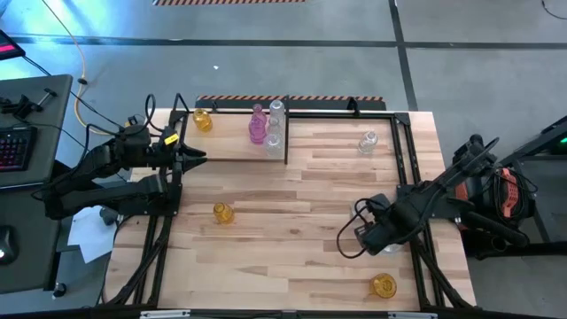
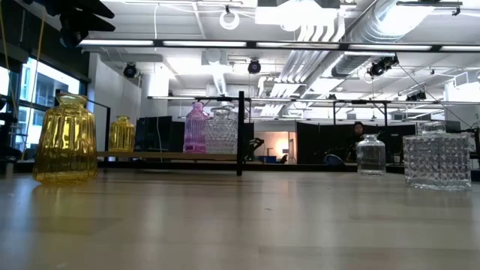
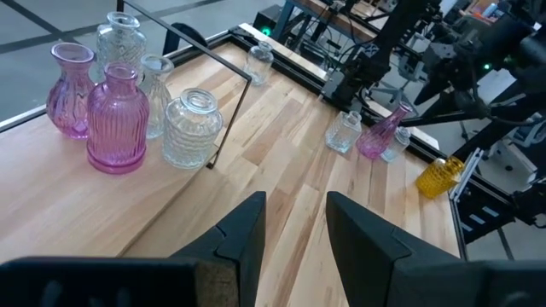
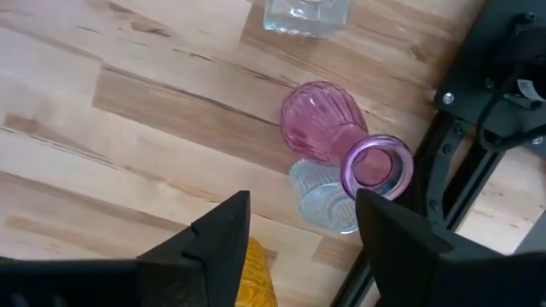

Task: Sort vases onto shelf
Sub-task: Put the pink vase on the shelf aligned with the other pink vases

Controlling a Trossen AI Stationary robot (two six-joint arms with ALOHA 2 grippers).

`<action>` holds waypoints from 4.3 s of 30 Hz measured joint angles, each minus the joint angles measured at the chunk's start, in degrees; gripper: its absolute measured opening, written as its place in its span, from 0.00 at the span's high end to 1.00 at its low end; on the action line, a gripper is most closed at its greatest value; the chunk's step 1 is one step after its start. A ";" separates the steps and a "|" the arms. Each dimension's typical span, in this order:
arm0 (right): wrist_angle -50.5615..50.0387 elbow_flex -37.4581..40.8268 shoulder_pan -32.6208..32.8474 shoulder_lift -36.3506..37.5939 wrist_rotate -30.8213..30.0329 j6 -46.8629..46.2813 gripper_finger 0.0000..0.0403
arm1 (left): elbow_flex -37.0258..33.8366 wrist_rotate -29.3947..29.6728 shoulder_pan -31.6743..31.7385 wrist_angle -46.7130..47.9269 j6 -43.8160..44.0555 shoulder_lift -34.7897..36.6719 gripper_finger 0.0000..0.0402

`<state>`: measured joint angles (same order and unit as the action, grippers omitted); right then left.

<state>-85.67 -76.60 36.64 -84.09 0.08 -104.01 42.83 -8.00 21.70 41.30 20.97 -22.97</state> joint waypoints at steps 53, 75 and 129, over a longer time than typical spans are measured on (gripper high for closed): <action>25.72 5.03 -8.75 -2.15 -3.66 19.15 0.98 | 0.04 -3.88 0.00 0.00 2.93 -0.45 0.71; 27.92 -48.14 -37.72 -37.98 0.09 82.25 1.00 | 0.04 -7.02 0.00 1.92 -0.61 -8.86 0.71; 40.84 -56.15 -44.96 -43.05 -3.54 95.09 1.00 | -0.04 8.49 -0.47 -13.72 -8.19 -37.13 0.71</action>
<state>-44.82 -132.75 -8.32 -127.14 -3.46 -8.93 42.78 0.49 21.23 27.58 12.78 -60.10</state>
